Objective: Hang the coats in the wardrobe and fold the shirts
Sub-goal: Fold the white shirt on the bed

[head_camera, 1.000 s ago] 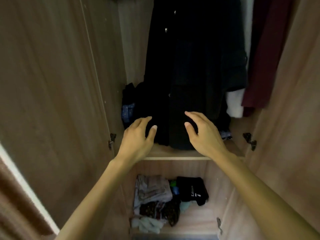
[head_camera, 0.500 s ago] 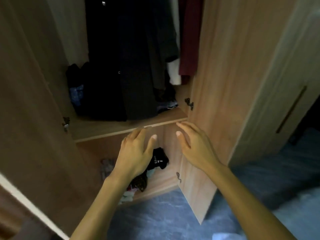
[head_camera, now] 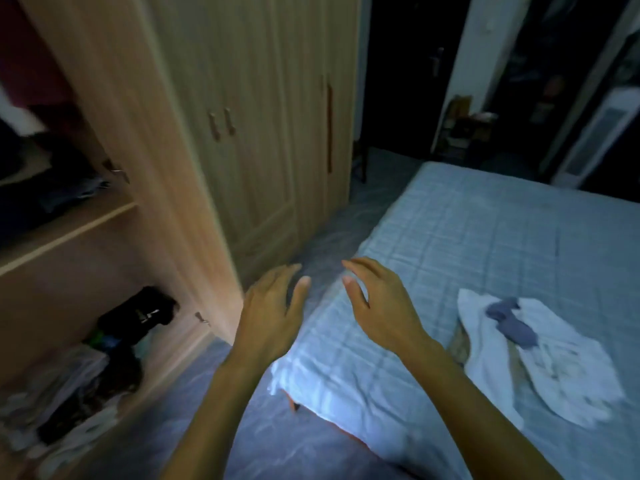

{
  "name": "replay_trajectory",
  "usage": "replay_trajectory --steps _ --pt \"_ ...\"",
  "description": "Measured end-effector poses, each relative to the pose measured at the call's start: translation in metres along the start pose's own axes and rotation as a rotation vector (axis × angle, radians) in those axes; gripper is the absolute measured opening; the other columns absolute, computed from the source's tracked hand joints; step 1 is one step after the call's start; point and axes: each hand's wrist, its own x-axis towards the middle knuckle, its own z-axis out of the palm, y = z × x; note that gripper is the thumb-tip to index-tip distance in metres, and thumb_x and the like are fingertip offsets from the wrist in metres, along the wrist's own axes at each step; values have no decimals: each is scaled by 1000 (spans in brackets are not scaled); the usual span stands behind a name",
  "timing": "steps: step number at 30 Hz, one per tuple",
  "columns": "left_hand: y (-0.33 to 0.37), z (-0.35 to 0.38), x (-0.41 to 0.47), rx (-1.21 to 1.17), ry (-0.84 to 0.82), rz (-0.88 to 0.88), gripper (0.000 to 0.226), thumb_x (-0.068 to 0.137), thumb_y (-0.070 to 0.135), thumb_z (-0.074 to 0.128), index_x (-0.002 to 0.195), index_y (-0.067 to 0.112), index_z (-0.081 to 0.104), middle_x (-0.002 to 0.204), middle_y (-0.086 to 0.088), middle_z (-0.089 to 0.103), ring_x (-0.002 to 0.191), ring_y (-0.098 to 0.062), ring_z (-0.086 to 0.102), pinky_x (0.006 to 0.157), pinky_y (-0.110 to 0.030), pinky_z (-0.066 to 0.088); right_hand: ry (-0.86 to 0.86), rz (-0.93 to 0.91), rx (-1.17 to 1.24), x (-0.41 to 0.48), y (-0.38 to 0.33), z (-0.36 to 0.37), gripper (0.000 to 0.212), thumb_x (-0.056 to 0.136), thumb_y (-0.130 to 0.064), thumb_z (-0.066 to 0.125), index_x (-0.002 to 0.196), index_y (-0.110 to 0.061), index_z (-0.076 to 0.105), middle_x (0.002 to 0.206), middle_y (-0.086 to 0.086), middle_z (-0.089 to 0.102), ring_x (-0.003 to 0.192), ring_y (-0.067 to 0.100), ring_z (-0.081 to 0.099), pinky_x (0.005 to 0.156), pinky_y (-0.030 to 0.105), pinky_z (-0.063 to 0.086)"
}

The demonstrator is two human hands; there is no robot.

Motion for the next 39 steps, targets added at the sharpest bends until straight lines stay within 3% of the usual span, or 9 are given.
replay_trajectory --steps 4,8,12,15,20,26,31,36,39 --pt "79 79 -4 -73 -69 84 58 93 55 29 121 14 61 123 -3 62 113 -17 55 97 -26 39 50 121 -44 -59 79 -66 43 97 -37 39 123 -10 61 125 9 60 113 25 57 99 40 44" --pt "140 138 -14 -131 -166 101 61 94 59 30 127 16 57 129 -1 59 120 -16 52 104 -37 40 81 244 -33 -111 139 -117 47 95 -43 37 126 -14 59 128 6 59 118 22 53 103 37 41" --pt "192 189 -17 -137 -264 136 56 94 52 33 131 16 53 135 -2 55 125 -17 48 107 -32 35 146 380 -21 -153 187 -156 47 93 -38 38 126 -13 59 129 5 59 121 19 51 102 24 32" --pt "220 228 -16 -140 -354 164 50 97 49 37 133 18 51 136 -3 53 126 -17 47 109 -37 35 194 465 -39 -177 221 -173 47 93 -39 39 124 -12 61 127 5 61 118 20 54 100 25 34" --pt "250 292 -3 -143 -490 208 45 98 42 41 134 18 49 137 -1 51 126 -17 46 107 -30 32 236 577 -22 -202 278 -185 50 93 -42 36 120 -10 63 121 8 64 113 24 57 100 34 42" --pt "269 386 29 -225 -658 145 45 98 42 40 135 18 49 138 0 51 125 -15 46 104 -28 33 227 714 -61 -216 352 -192 28 94 -18 53 117 -7 64 115 9 66 105 22 60 91 12 32" --pt "282 458 46 -222 -832 135 43 99 39 41 134 16 48 137 -2 51 125 -17 46 99 -22 30 166 841 -66 -217 408 -195 36 94 -29 48 121 -8 62 120 8 64 109 22 59 92 24 40" --pt "292 510 55 -184 -969 113 46 98 41 41 135 15 47 137 -3 50 125 -18 46 101 -26 32 139 973 -37 -222 455 -192 32 96 -21 52 124 -7 60 125 9 61 115 23 56 95 19 34" --pt "295 542 55 -131 -1035 115 40 99 37 40 125 9 54 126 -8 57 116 -22 51 86 -21 32 108 1058 27 -232 486 -182 34 97 -23 51 126 -8 58 127 9 59 116 22 55 95 18 32"
